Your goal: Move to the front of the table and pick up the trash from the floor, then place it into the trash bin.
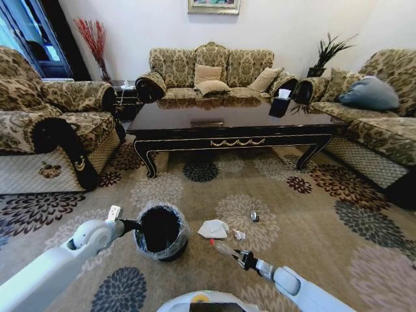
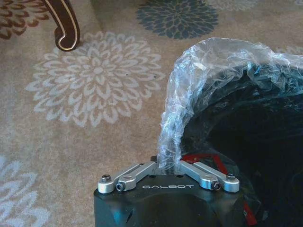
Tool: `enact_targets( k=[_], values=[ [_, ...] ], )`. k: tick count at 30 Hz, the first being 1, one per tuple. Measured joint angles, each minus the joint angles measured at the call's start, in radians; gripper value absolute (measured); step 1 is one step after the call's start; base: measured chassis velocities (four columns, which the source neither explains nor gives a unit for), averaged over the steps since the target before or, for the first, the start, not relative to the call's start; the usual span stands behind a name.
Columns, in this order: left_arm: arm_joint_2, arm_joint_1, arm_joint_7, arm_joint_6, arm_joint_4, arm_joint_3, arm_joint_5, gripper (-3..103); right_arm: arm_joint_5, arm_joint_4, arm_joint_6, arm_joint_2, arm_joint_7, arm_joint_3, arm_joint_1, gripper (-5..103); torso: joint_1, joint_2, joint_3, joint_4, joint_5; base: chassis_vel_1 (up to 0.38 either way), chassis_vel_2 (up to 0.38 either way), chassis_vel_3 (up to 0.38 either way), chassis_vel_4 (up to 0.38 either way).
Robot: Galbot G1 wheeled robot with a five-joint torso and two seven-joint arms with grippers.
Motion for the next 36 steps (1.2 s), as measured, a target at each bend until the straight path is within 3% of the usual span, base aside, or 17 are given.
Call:
enact_targets(
  k=[12, 16, 23, 28, 36],
  values=[
    [-0.012, -0.012, -0.041, 0.000, -0.027, 0.054, -0.019, 0, 0.163, 0.263, 0.023, -0.045, 0.018, 0.290, -0.152, 19, 0.000, 0.000, 0.000, 0.0002, -0.0002, 0.000, 0.000, 0.000, 0.000],
    [-0.009, -0.023, -0.060, 0.000, -0.063, 0.083, -0.070, 0, 0.258, 0.462, 0.011, -0.055, 0.035, 0.383, -0.214, 19, 0.000, 0.000, 0.000, 0.0002, -0.0003, 0.000, 0.000, 0.000, 0.000],
    [-0.014, -0.103, -0.074, 0.000, -0.066, 0.162, -0.126, 0, 0.312, 0.657, -0.011, -0.057, 0.053, 0.440, -0.267, 19, 0.000, 0.000, 0.000, 0.0002, -0.0005, 0.000, 0.000, 0.000, 0.000],
    [-0.036, -0.216, -0.107, 0.000, -0.064, 0.278, -0.202, 0, 0.321, 0.783, -0.023, -0.042, 0.057, 0.466, -0.324, 19, 0.000, 0.000, 0.000, -0.0004, -0.0005, 0.000, 0.000, 0.000, 0.000],
    [-0.084, -0.392, -0.171, 0.000, -0.053, 0.452, -0.284, 0, 0.231, 0.860, -0.032, 0.001, 0.038, 0.408, -0.378, 19, 0.000, 0.000, 0.000, 0.0000, -0.0001, 0.000, 0.000, 0.000, 0.000]
  ],
)
